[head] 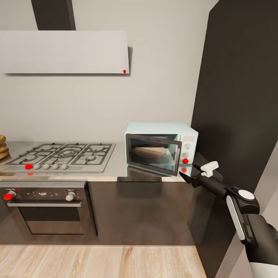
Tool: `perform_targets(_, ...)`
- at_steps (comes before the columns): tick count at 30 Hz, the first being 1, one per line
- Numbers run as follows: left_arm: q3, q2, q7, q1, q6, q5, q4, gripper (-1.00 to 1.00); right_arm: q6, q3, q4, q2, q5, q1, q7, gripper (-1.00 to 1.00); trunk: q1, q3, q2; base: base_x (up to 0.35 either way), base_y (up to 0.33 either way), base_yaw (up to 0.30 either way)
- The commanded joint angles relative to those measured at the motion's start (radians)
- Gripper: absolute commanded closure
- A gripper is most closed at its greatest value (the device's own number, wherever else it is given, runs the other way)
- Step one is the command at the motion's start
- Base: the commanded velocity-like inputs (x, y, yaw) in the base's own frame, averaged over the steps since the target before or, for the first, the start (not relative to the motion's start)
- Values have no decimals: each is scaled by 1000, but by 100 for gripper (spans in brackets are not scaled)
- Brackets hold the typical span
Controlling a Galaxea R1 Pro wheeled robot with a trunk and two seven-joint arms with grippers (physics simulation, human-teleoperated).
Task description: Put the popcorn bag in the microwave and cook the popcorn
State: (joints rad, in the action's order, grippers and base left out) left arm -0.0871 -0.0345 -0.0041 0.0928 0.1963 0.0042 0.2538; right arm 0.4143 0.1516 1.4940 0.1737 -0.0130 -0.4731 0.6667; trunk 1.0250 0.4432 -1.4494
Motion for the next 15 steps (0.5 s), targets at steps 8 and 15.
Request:
perform_targets(8, -6, -1, 0, 0, 3, 0, -1, -100, 9, 2, -29, 0, -1, -1, -4, -100, 0, 1, -1, 89, -86, 0)
perform_targets(15, -8, -1, 0, 1, 3, 7, -1, -100, 9, 3, -38, 2, -1, -1, -5, -100, 0, 1, -1, 164, -1, 0)
